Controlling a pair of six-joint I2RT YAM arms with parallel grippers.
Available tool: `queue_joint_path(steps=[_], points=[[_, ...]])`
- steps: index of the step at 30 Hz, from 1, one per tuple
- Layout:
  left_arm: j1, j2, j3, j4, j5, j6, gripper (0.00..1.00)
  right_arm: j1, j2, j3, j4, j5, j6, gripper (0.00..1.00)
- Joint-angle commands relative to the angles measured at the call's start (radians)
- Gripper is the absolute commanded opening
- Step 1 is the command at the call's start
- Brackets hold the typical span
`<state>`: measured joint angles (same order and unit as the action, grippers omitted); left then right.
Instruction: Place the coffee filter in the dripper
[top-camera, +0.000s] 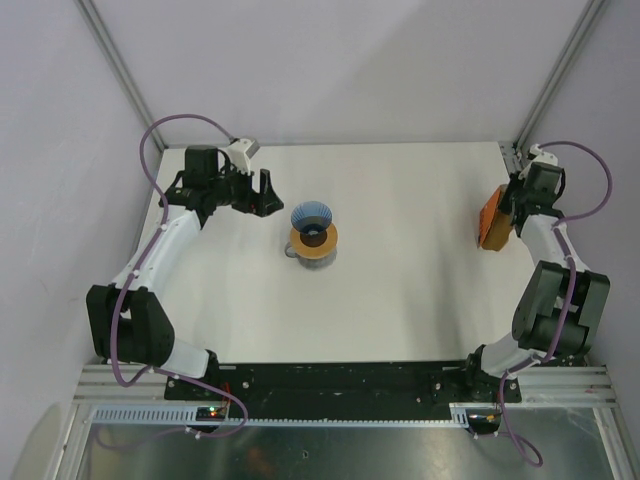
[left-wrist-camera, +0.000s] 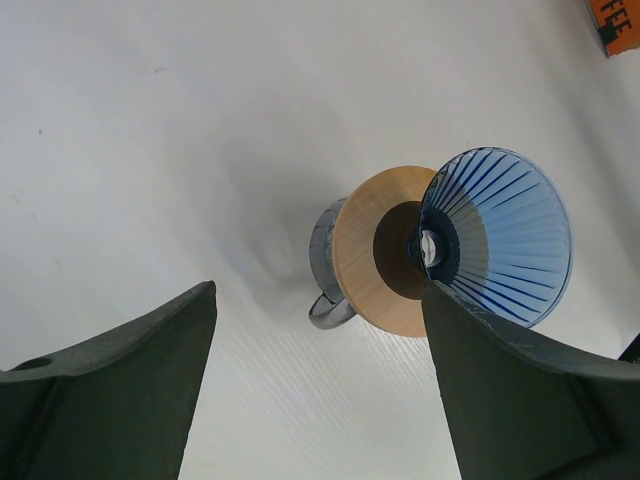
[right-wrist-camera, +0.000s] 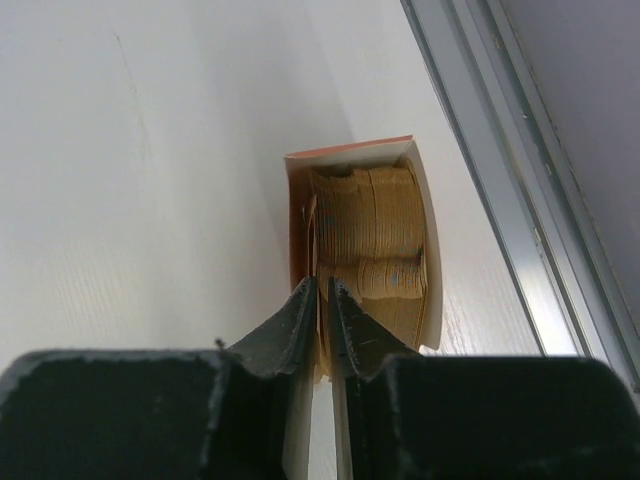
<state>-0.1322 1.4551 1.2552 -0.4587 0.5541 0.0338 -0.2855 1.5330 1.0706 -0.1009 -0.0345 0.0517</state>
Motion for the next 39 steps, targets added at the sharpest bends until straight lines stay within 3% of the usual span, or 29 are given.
queue_joint_path(steps=[1,39], points=[[0.005,0.002,0.027,0.012,0.026,-0.009,0.88,-0.005,0.017,0.054,0.007,-0.006,-0.001,0.14],[0.008,0.017,0.025,0.005,0.04,-0.008,0.87,0.021,0.017,0.061,-0.035,-0.001,-0.02,0.2]])
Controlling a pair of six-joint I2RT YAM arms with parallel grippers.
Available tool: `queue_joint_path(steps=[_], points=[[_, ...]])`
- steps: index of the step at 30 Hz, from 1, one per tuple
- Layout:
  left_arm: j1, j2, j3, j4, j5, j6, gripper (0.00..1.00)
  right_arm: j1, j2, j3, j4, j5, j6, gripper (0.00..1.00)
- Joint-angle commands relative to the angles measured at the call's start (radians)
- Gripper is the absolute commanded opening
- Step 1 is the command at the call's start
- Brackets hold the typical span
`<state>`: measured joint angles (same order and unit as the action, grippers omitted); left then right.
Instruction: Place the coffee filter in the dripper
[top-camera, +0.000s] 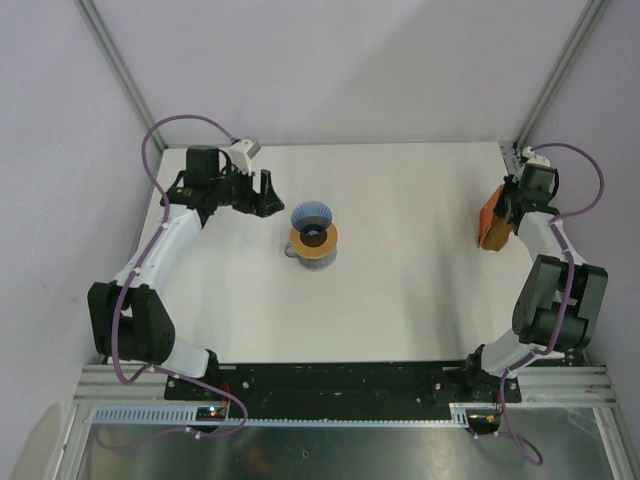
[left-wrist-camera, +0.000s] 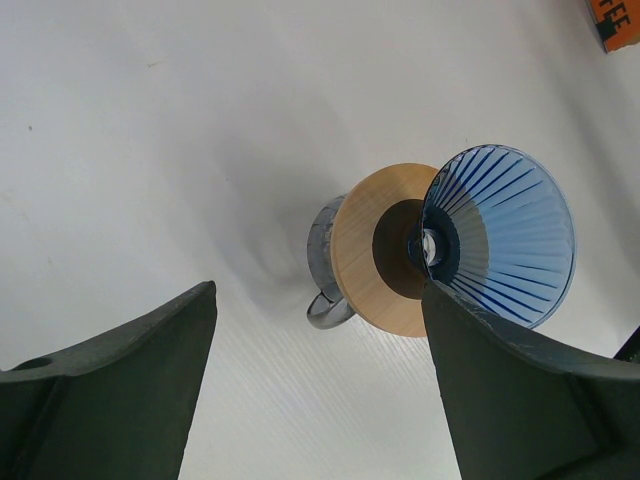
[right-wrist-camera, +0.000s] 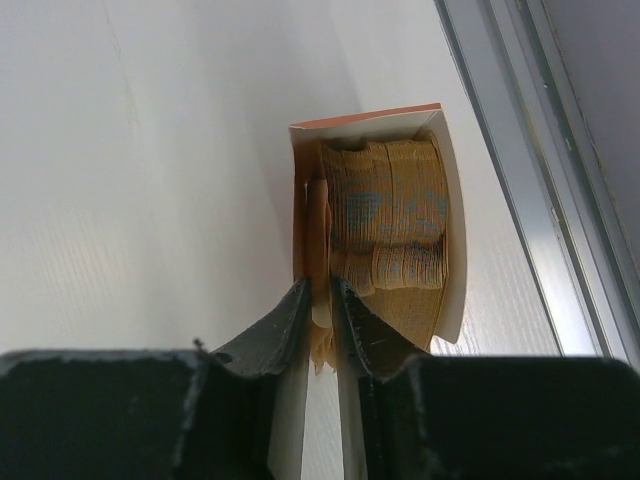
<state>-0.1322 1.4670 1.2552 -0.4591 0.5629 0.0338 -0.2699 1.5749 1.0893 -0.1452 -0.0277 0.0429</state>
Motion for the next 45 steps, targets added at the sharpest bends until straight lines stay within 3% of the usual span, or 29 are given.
queue_joint_path(steps=[1,13,23,30,45], points=[[0.008,0.004,0.026,0.005,0.031,-0.008,0.87,0.005,-0.026,0.042,0.009,-0.007,-0.011,0.2],[0.008,0.012,0.025,0.005,0.035,-0.006,0.88,0.006,-0.035,0.042,-0.004,-0.022,-0.009,0.15],[0.008,0.013,0.024,0.005,0.038,-0.006,0.88,-0.002,-0.013,0.043,0.001,-0.014,-0.009,0.19],[0.007,0.013,0.024,0.005,0.04,-0.006,0.88,-0.008,-0.028,0.043,0.007,-0.025,-0.005,0.01],[0.008,0.01,0.029,0.004,0.043,-0.008,0.88,-0.015,-0.165,0.043,0.024,-0.005,0.023,0.0]])
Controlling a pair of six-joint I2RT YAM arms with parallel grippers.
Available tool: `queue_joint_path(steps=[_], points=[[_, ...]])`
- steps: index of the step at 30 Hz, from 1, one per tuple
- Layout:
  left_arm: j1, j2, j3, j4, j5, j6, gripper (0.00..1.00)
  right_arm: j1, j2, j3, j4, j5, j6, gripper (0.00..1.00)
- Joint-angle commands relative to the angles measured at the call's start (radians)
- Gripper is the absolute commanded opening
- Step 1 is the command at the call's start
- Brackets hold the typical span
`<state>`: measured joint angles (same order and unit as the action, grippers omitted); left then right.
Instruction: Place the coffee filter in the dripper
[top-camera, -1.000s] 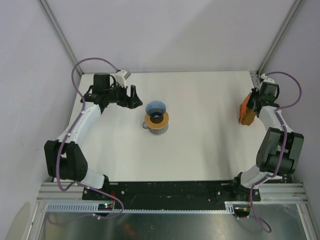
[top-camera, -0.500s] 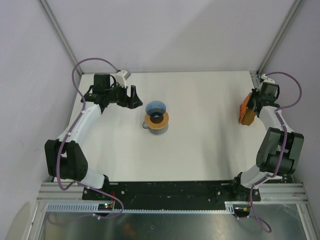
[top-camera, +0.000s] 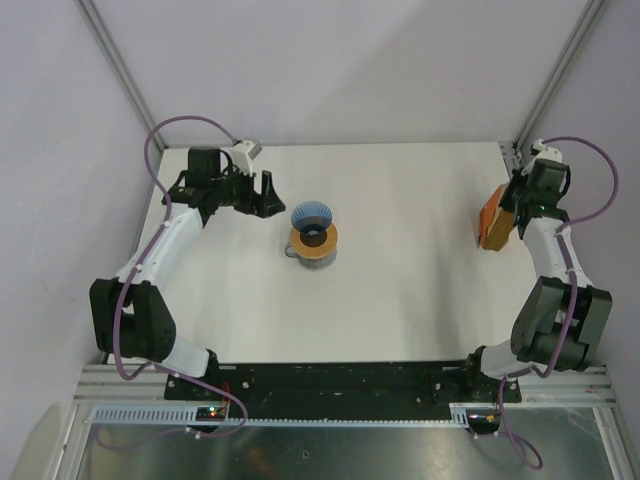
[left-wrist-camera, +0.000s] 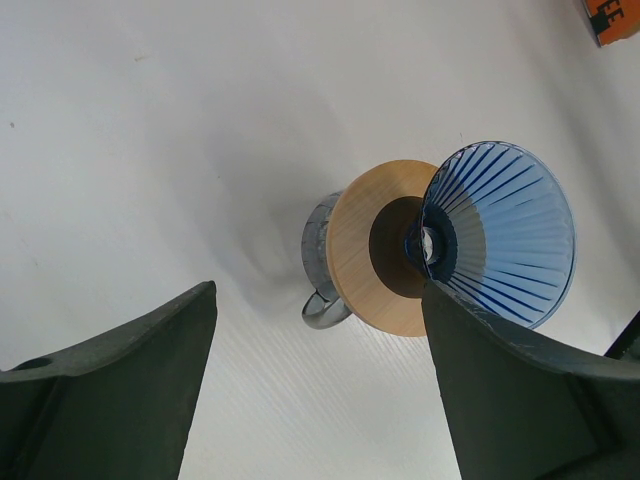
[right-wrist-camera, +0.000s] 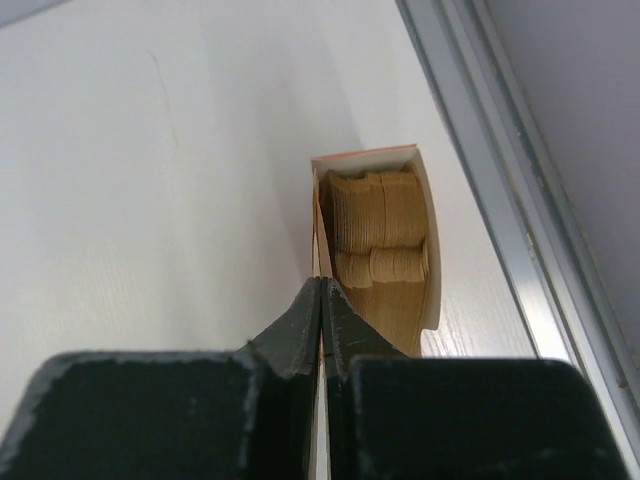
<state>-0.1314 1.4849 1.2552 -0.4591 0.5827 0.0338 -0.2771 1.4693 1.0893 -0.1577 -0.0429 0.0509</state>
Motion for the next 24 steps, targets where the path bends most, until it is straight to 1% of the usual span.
queue_joint_path(steps=[1,11,15,19,20,22,24], points=[[0.007,-0.007,0.03,0.005,0.023,-0.008,0.88,-0.008,-0.067,0.043,0.037,0.011,0.017,0.0],[0.008,-0.013,0.033,0.003,0.016,-0.003,0.88,0.005,-0.192,0.043,0.025,0.021,0.053,0.0],[0.014,-0.017,0.042,-0.001,0.007,0.009,0.87,0.038,-0.256,0.044,0.026,0.021,0.075,0.0],[0.024,-0.029,0.047,-0.007,-0.015,0.018,0.87,0.106,-0.317,0.044,0.014,0.053,0.107,0.0],[0.026,-0.035,0.048,-0.009,-0.011,0.021,0.86,0.132,-0.335,0.043,0.01,0.073,0.117,0.0],[0.024,-0.055,0.046,-0.011,0.011,0.034,0.79,0.176,-0.365,0.043,0.006,0.093,0.153,0.0],[0.012,-0.083,0.043,-0.013,0.013,0.056,0.77,0.221,-0.391,0.043,0.012,0.113,0.202,0.0]])
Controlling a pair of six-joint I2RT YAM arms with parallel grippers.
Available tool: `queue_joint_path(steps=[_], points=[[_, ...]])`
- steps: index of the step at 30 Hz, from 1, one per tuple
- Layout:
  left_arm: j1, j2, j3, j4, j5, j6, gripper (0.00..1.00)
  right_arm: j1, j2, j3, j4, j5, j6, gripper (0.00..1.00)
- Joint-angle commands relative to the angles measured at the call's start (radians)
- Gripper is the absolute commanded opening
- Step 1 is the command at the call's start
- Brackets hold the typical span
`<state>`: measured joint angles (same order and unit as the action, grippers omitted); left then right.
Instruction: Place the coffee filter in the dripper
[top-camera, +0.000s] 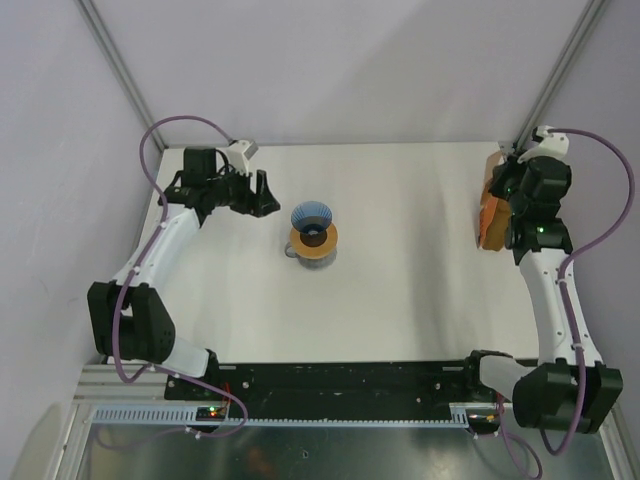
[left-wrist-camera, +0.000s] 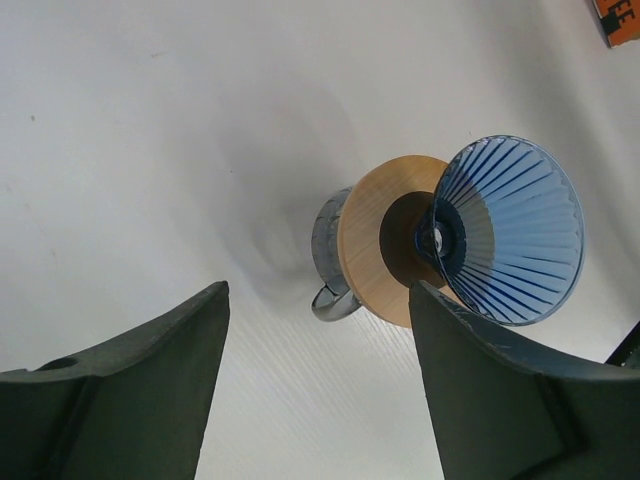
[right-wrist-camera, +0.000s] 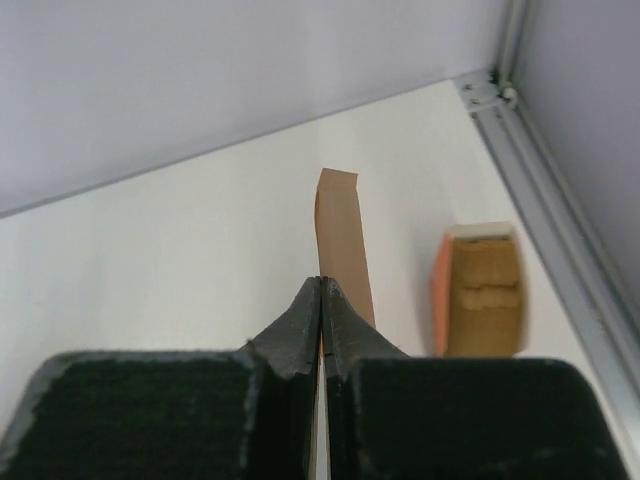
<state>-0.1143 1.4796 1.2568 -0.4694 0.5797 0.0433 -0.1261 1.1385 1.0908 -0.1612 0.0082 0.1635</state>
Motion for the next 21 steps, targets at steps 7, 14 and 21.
queue_joint_path(steps=[7,14,21], points=[[-0.117,-0.149,0.126,-0.033,-0.07,0.078,0.8,0.289,-0.123,0.041,0.065,0.142,0.288,0.0],[-0.399,-0.14,0.285,-0.034,-0.27,0.156,0.85,0.535,-0.15,0.036,0.119,0.281,0.557,0.0],[-0.601,-0.05,0.457,-0.026,-0.398,0.199,0.95,0.744,-0.15,0.015,0.217,0.388,0.708,0.0]])
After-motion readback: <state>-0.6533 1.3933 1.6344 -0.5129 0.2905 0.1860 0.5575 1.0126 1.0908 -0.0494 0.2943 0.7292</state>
